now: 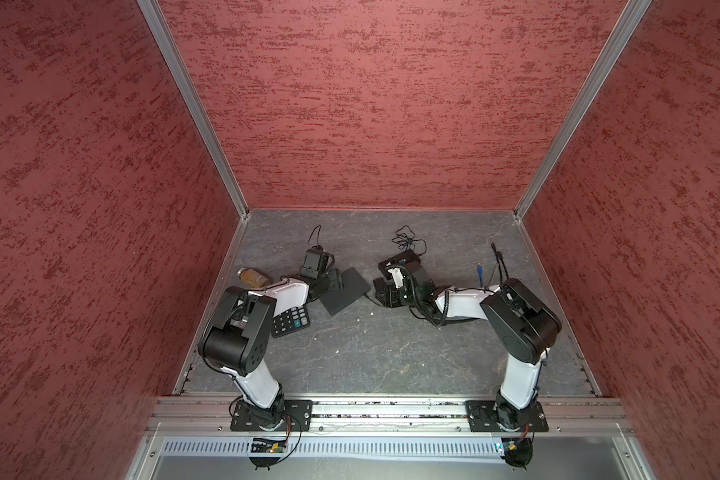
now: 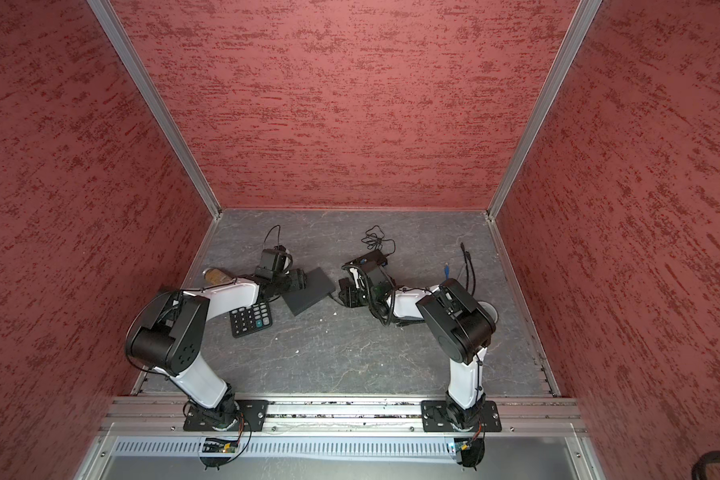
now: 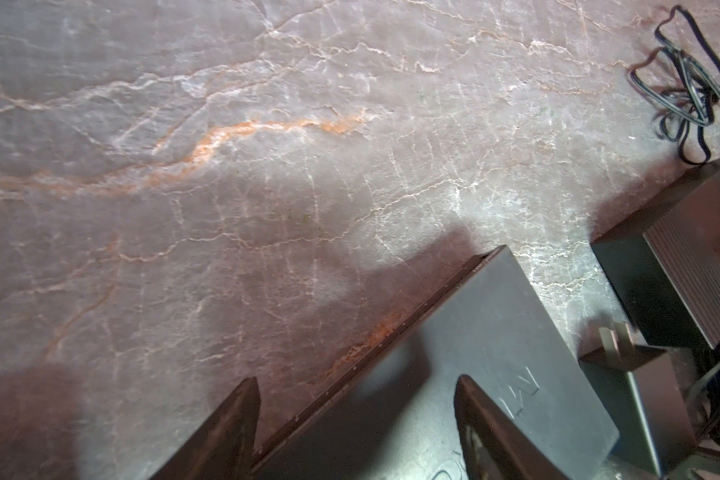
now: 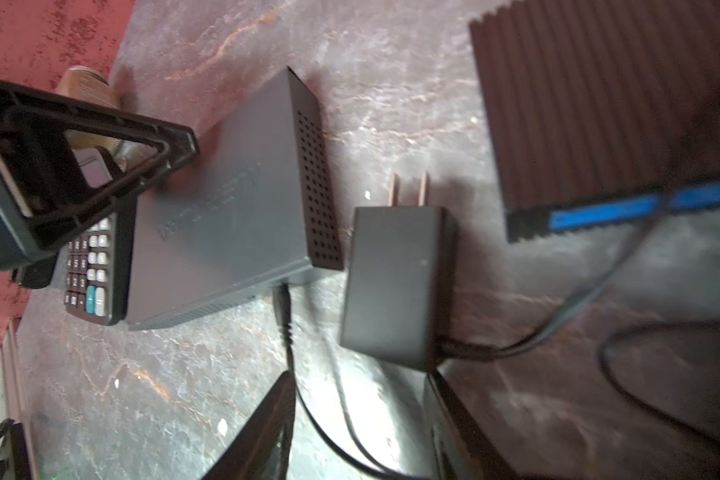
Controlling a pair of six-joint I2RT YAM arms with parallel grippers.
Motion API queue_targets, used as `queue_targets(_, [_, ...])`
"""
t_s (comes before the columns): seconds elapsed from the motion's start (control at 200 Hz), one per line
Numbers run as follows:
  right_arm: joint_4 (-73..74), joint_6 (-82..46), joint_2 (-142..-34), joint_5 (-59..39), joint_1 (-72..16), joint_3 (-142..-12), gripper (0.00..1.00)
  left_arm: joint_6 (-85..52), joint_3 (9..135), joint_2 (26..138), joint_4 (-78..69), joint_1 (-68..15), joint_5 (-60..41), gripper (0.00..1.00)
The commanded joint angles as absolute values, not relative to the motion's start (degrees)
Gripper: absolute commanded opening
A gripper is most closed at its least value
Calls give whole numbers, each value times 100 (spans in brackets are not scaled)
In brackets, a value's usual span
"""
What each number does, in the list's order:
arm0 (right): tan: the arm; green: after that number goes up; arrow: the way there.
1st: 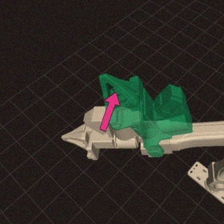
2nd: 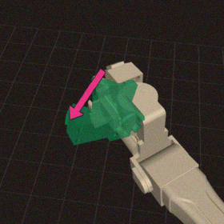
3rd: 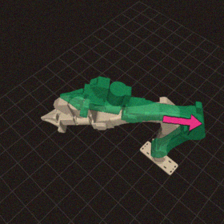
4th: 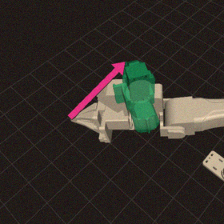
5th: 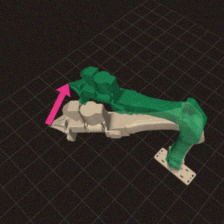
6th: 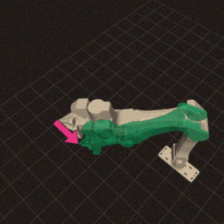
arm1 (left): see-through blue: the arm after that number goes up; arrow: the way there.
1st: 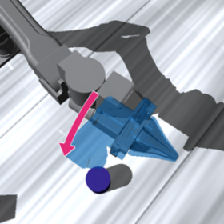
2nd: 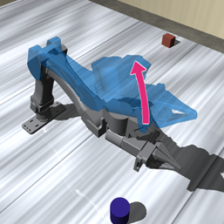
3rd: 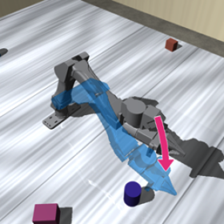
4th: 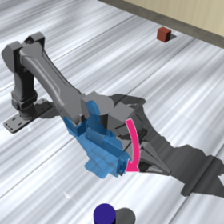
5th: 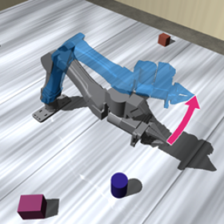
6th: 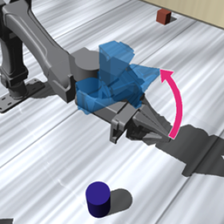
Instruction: Insert the plug into the switch port
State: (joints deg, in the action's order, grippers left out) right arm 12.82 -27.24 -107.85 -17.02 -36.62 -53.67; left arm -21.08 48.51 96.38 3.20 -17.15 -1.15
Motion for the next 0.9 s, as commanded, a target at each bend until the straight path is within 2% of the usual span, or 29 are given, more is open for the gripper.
queue_targets(0.0, [1530, -2826, -10956, -1961, -3718, -5637, 51, -2332, 4595, 9598, 771, -1731, -272, 75])
queue_targets(0.396, [1670, -2866, -11223, -2246, -3795, -6011, 51, -2532, 4547, 9567, 704, -1647, 16, 75])
queue_targets(0.892, [1713, -2918, -11550, -2408, -3823, -6356, 51, -2755, 4339, 9614, 671, -1896, -202, 75])
